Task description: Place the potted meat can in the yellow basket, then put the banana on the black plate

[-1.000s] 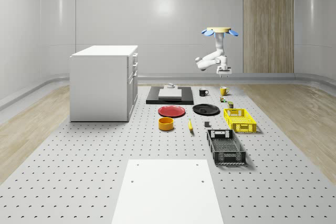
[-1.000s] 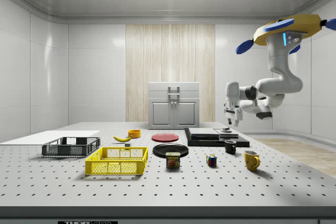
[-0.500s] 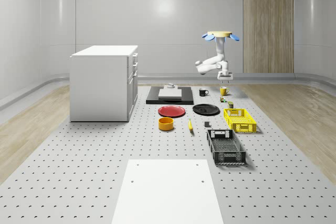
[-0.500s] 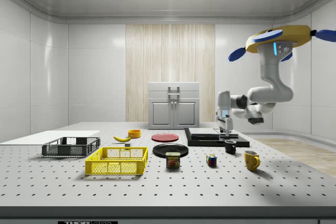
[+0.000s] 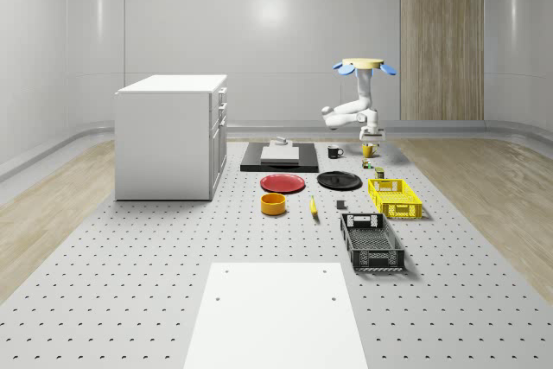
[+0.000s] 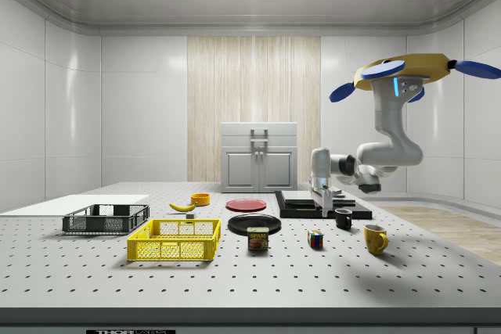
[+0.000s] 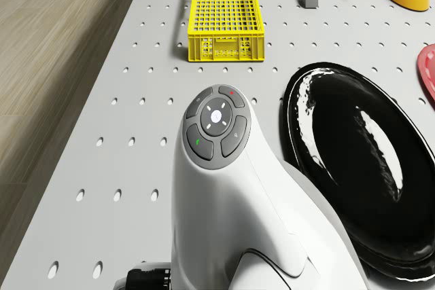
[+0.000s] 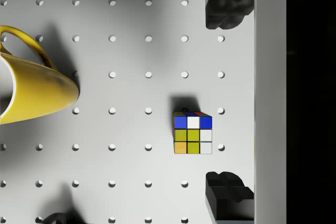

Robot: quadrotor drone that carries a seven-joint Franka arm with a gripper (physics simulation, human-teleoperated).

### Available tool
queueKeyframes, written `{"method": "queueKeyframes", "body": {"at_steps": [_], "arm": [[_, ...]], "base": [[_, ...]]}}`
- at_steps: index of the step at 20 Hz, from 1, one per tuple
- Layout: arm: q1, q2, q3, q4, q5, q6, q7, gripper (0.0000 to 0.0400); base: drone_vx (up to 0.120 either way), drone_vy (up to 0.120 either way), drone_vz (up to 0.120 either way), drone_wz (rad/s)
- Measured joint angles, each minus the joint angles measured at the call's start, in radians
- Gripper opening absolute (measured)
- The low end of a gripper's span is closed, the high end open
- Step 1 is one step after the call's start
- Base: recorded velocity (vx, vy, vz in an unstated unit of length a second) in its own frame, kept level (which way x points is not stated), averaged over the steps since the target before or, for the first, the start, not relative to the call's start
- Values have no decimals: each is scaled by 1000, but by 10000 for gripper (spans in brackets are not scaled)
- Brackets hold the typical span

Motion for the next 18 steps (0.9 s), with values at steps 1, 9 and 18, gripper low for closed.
{"method": "queueKeyframes", "body": {"at_steps": [1,9,18], "arm": [[-2,-5,1,0,2,4,1,400],[-13,-41,11,3,21,38,12,400],[-24,-78,21,5,39,72,22,400]], "base": [[120,0,-120,0],[120,0,-40,0],[120,18,-58,0]]}}
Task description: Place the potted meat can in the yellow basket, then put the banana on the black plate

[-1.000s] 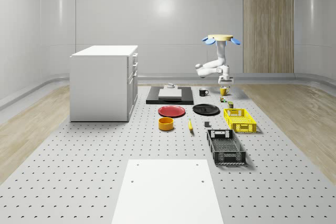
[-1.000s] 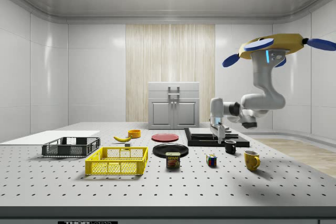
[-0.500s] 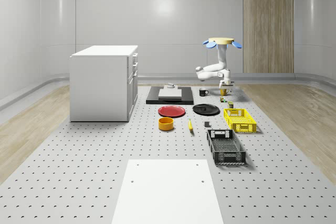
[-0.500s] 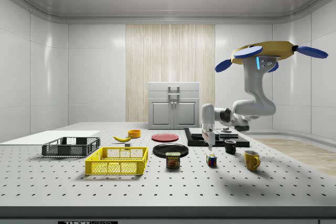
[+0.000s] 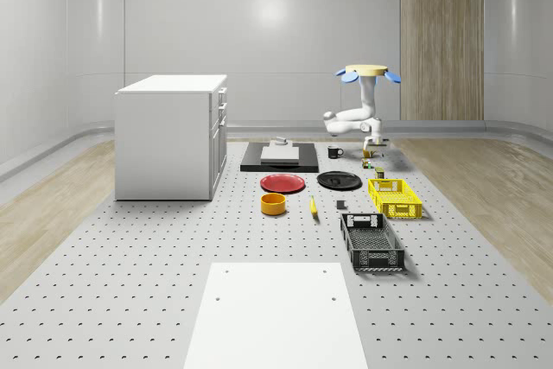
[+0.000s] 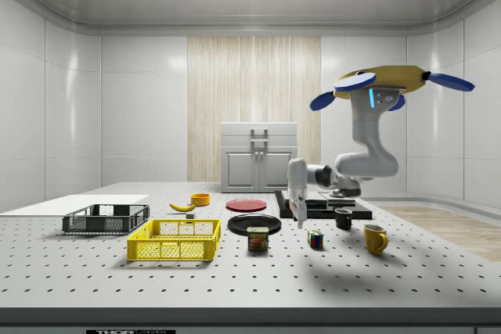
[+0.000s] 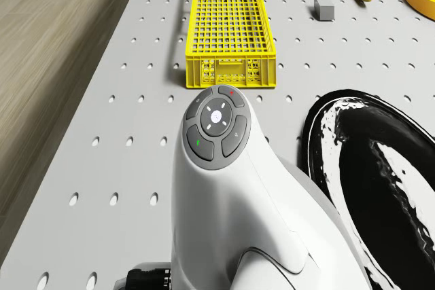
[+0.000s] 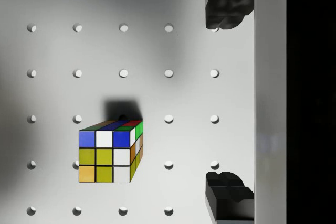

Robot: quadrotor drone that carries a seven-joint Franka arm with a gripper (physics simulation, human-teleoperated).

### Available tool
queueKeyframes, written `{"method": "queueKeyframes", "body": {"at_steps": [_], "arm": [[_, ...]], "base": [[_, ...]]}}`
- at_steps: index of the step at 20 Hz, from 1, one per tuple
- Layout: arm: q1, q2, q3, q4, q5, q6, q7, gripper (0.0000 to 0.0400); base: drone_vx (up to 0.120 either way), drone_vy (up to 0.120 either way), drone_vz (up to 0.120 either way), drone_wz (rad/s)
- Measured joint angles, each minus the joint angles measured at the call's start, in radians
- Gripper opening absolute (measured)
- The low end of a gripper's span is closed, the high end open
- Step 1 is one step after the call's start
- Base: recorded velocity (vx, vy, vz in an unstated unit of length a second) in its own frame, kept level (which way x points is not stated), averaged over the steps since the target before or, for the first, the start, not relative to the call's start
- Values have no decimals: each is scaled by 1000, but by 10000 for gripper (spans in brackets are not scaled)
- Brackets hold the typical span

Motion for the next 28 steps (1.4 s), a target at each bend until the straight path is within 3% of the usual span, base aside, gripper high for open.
{"method": "queueKeyframes", "body": {"at_steps": [16,20,28], "arm": [[-16,-59,14,3,28,55,15,400],[-20,-73,17,4,34,68,18,400],[-26,-98,22,6,45,91,23,400]], "base": [[120,-10,-3,0],[120,0,-90,0],[100,-50,0,0]]}}
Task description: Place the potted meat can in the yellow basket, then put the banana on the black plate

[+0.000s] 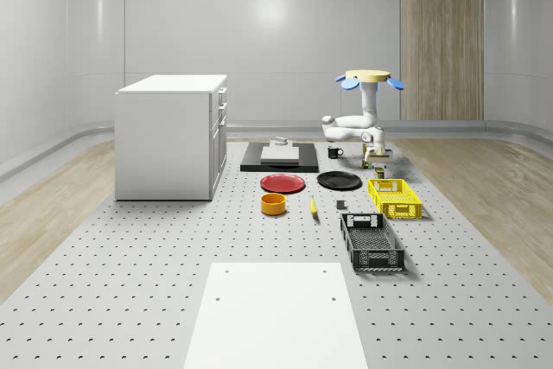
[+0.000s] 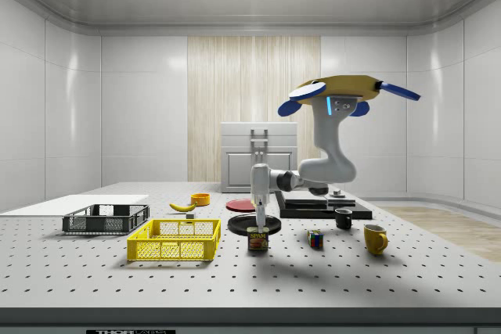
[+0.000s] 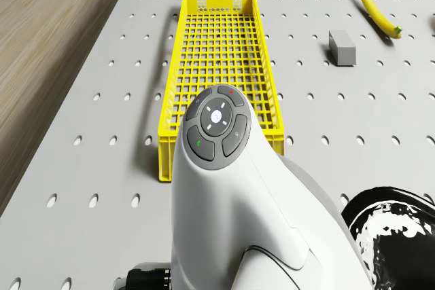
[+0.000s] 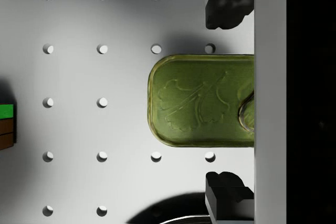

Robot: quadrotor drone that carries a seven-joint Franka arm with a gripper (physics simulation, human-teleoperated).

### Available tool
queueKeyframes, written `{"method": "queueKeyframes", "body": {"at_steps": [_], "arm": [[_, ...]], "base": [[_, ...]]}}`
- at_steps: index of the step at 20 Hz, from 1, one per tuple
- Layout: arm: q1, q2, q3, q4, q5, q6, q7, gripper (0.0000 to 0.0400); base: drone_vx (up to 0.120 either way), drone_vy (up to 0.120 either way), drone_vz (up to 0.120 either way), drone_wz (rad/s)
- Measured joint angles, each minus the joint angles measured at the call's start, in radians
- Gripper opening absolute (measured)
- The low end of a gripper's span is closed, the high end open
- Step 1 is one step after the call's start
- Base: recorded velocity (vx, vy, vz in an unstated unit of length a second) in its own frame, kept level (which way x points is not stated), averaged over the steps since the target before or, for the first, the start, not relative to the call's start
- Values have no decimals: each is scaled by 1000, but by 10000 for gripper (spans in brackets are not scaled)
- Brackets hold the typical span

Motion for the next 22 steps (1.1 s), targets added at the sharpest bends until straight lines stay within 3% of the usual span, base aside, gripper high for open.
{"method": "queueKeyframes", "body": {"at_steps": [10,21,22], "arm": [[-6,-35,-68,15,-57,56,-2,400],[-61,-45,-100,70,-87,92,4,400],[-63,-46,-101,72,-89,95,5,367]], "base": [[8,0,0,0],[0,0,0,0],[0,0,0,0]]}}
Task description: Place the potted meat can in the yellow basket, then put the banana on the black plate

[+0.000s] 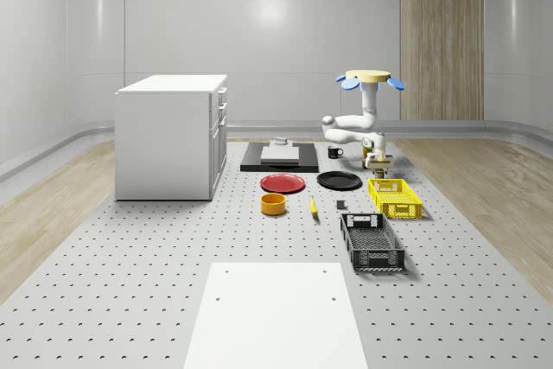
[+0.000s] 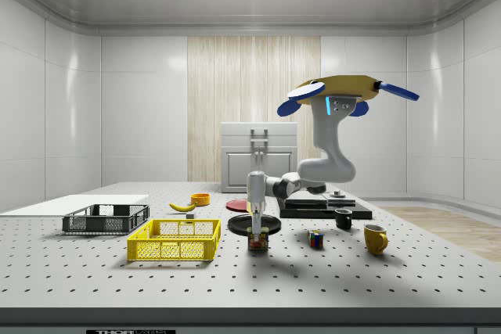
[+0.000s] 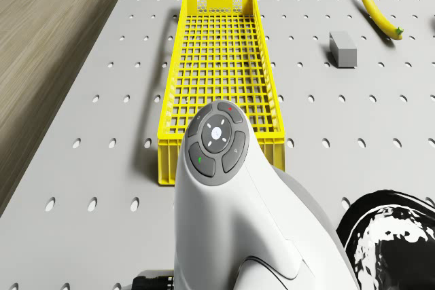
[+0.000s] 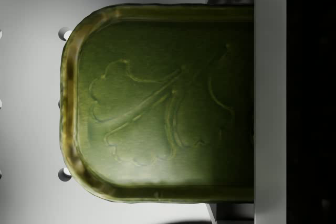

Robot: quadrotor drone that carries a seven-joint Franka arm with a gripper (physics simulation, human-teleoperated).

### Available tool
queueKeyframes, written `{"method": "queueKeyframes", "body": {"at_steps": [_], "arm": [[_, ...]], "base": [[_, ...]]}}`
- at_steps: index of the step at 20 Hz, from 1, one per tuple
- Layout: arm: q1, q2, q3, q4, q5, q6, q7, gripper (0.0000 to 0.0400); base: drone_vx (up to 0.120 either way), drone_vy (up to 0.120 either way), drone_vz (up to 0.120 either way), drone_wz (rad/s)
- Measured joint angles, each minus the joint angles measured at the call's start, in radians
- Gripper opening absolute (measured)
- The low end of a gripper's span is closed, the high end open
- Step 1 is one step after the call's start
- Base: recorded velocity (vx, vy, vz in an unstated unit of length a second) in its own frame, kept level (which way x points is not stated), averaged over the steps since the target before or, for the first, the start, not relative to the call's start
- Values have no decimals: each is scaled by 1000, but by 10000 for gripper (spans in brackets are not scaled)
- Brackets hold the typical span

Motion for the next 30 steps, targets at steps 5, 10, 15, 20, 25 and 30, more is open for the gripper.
{"method": "queueKeyframes", "body": {"at_steps": [5,10,15,20,25,30], "arm": [[-6,-7,-4,5,-2,9,2,284],[-9,-12,3,5,4,10,-3,282],[-8,-15,57,-8,54,-9,4,283],[-10,-21,96,-15,92,-18,12,283],[-12,-29,111,-17,110,-15,16,282],[-15,-38,117,-17,118,-8,19,282]], "base": [[0,0,0,0],[0,0,0,0],[0,0,80,0],[0,0,120,0],[112,0,72,0],[120,0,0,0]]}}
